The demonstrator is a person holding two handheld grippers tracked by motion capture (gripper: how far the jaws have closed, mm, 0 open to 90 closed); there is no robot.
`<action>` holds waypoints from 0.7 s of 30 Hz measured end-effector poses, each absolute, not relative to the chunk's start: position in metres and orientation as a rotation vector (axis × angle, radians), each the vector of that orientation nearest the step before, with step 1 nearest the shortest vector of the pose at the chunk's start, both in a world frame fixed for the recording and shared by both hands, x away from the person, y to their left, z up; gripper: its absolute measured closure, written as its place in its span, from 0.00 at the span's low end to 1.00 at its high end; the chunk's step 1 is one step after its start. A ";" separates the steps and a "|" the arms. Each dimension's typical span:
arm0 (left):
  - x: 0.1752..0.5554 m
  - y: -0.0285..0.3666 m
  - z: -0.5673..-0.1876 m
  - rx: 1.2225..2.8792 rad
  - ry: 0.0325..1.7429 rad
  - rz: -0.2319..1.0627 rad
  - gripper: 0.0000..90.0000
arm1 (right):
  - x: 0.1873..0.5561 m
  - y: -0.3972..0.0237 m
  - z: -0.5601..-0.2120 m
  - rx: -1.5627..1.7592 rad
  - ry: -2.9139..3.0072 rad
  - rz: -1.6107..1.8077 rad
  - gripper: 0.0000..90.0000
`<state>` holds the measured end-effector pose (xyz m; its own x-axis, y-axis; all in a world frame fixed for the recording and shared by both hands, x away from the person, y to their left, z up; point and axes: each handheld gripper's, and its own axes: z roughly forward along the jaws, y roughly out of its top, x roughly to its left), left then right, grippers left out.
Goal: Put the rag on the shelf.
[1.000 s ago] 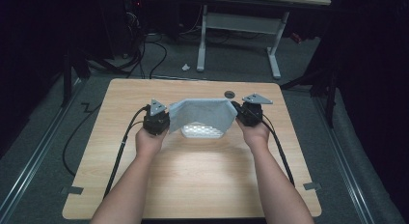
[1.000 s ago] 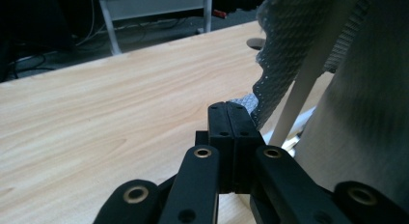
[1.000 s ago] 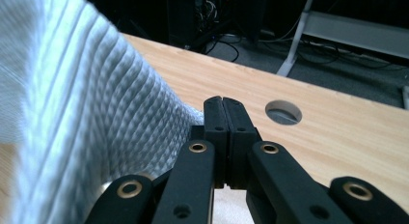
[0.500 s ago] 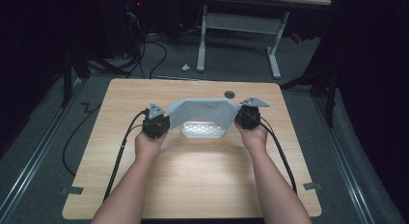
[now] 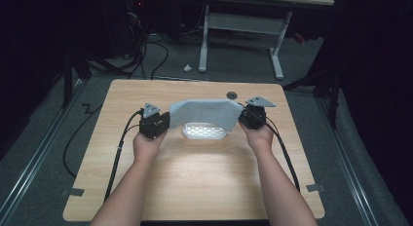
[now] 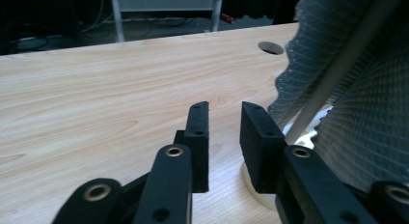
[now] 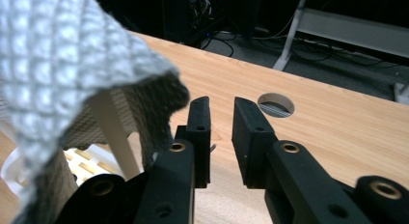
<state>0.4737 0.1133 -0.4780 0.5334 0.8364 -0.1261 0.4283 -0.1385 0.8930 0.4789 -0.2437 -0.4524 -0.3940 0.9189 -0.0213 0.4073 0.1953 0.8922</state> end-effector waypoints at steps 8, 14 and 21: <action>0.472 0.126 -0.472 1.718 1.092 0.556 0.71 | 0.477 -0.255 -0.446 1.242 1.871 1.140 0.80; 0.470 0.140 -0.469 1.710 1.113 0.588 0.71 | 0.474 -0.263 -0.442 1.246 1.850 1.134 0.79; 0.461 0.147 -0.463 1.726 1.118 0.624 0.68 | 0.465 -0.276 -0.442 1.250 1.830 1.131 0.77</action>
